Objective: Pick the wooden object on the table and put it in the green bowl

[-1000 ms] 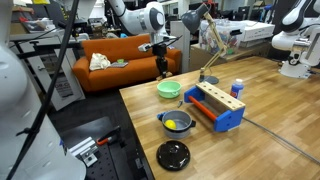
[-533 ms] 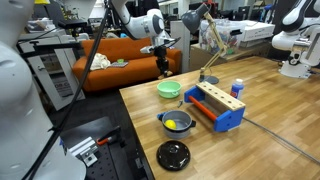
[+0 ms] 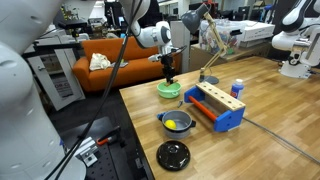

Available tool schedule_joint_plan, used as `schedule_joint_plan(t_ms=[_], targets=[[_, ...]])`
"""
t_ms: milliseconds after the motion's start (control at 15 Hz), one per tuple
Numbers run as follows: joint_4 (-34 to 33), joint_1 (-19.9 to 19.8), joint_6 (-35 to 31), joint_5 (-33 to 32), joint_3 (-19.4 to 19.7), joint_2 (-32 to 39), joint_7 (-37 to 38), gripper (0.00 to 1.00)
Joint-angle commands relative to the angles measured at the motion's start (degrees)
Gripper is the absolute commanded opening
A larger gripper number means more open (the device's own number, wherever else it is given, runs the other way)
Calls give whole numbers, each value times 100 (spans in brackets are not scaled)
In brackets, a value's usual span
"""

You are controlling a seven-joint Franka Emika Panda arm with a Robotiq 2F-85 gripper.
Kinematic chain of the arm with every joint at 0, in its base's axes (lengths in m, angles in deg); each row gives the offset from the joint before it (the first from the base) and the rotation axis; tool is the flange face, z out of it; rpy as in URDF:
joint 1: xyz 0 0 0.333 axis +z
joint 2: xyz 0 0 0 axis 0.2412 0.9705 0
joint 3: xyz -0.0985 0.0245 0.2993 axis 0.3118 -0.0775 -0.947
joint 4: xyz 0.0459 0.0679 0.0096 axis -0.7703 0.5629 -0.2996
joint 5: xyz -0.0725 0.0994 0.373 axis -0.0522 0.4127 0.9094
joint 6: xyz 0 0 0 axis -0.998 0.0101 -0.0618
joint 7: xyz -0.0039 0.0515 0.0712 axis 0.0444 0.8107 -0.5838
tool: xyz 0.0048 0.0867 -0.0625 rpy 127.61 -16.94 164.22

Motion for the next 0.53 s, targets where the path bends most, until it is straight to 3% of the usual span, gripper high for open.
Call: schedule_joint_plan(t_ms=[0, 267, 333, 467], targets=[[-454, 76, 457, 162, 71, 367, -211, 19], [-491, 83, 582, 249, 60, 582, -227, 19], [-478, 82, 597, 260, 60, 586, -232, 64], [-439, 95, 622, 243, 77, 554, -206, 75]])
